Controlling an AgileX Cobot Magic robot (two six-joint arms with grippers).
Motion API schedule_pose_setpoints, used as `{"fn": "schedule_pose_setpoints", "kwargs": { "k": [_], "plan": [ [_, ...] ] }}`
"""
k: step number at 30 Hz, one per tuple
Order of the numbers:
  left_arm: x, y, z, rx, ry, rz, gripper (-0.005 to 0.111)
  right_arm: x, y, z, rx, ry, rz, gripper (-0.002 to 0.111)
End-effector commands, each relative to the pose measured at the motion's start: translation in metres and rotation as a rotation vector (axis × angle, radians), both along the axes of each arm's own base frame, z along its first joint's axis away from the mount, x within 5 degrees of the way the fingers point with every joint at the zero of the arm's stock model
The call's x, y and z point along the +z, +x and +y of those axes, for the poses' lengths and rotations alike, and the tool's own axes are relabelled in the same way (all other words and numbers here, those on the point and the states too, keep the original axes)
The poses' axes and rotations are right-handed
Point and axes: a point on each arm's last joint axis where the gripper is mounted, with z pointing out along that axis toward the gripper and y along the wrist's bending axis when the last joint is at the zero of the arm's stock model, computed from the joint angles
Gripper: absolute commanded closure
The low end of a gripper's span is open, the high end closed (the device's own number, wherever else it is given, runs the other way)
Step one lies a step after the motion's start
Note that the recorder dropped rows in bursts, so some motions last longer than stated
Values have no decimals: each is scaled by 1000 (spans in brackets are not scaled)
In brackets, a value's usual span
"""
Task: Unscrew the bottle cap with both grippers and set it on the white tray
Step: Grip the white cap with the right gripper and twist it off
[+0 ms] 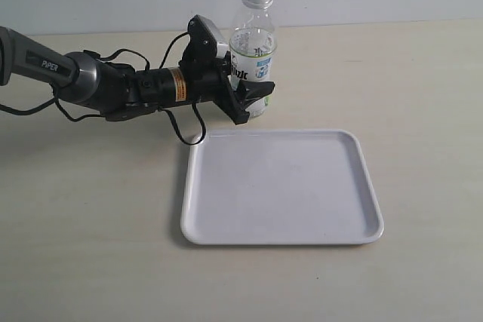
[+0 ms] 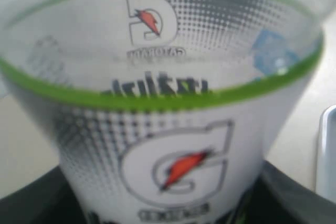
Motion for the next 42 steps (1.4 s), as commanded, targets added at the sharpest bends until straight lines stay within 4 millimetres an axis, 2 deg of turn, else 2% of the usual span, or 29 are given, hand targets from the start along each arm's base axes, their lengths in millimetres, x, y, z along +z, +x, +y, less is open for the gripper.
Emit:
{"fn": "schedule_pose_setpoints", "kwargs": {
  "k": [1,8,21,28,32,37,42],
  "plan": [
    [4,0,-1,0,11,-12,107,4,-1,0,-19,5,-4,42],
    [4,0,-1,-1,11,-11,107,-16,5,11,0,23,46,42],
    [4,0,-1,-1,11,-11,107,-25,7,16,12,-6,57,42],
    [4,0,-1,-1,11,-11,107,-27,8,17,11,-5,56,48],
    [4,0,-1,-1,11,-11,107,-27,8,17,11,-5,54,61],
    [4,0,-1,-1,11,-11,107,-26,10,17,14,-3,34,88],
    [4,0,-1,-1,11,-11,107,-27,10,17,90,-39,3,106]
  ]
}}
